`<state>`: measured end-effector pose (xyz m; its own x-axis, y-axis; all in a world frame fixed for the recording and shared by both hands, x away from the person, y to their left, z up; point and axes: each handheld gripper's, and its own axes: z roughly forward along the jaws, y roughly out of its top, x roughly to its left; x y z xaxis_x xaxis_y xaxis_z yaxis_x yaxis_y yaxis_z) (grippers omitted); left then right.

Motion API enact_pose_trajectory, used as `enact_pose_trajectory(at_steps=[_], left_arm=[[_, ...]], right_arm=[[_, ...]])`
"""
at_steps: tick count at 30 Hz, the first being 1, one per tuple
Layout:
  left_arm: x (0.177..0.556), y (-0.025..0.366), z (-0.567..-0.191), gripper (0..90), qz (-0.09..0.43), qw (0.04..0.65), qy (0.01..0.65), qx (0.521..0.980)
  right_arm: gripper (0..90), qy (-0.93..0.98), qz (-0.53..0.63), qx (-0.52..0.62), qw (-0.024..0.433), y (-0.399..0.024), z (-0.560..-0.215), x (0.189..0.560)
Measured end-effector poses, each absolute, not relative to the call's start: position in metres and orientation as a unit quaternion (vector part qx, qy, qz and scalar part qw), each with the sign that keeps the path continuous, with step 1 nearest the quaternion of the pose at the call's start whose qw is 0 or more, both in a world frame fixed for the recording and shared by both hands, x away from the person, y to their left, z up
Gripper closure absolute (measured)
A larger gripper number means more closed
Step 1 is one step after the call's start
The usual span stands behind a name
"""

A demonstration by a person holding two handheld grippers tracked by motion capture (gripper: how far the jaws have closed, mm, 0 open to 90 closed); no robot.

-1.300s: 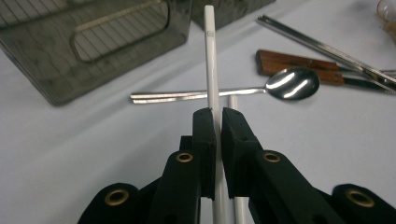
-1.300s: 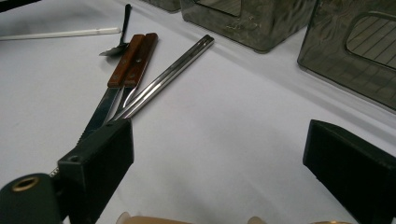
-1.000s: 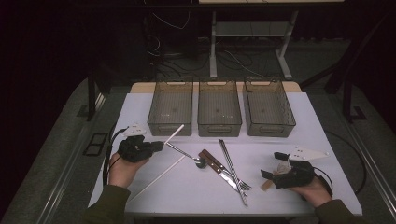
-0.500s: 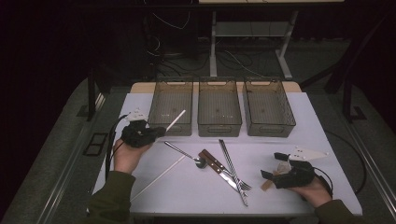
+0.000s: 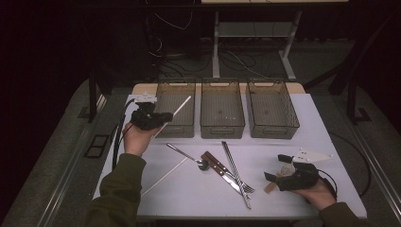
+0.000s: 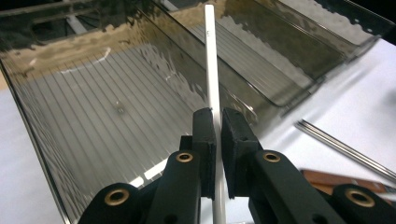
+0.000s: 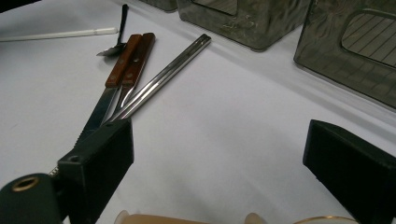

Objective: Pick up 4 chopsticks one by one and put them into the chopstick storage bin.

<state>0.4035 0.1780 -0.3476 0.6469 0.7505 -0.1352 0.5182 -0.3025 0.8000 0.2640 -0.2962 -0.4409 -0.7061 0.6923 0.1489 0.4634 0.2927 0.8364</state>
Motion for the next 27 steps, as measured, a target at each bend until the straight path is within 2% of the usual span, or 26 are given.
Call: enact_pose_trajectory(at_steps=[16, 27], left_arm=[[0.469, 0.168, -0.345, 84.3, 0.138, 0.445, 0.407, 0.786], [0.500, 0.164, -0.350, 84.3, 0.149, 0.444, 0.418, 0.778]], right_arm=[[8.7, 0.791, 0.474, 0.367, 0.122, -0.298, -0.440, 0.263], [8.7, 0.789, 0.478, 0.366, 0.122, -0.298, -0.439, 0.261]])
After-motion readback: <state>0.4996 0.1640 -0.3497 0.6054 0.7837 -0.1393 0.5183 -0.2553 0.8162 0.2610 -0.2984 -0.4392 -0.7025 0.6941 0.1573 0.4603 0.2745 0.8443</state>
